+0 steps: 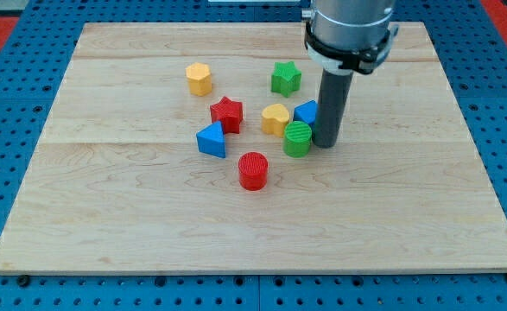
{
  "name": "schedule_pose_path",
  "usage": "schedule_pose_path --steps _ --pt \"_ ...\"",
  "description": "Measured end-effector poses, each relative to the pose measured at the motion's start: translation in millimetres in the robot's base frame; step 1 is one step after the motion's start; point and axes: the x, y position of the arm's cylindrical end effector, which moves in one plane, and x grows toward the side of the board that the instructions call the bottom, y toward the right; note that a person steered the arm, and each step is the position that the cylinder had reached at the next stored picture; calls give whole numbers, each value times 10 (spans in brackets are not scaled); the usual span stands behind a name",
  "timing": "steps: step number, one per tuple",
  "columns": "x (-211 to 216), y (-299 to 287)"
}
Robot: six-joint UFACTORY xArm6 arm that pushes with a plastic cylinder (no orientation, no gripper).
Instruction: Slide the red circle towards the center
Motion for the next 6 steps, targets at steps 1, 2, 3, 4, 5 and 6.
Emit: schedule_pose_path --steps 1,2,3,4,5,6 --pt "422 -8" --pt "596 -473" --pt "675 -862" --pt "677 -1131" --pt "644 -1139" --pt "676 -1270"
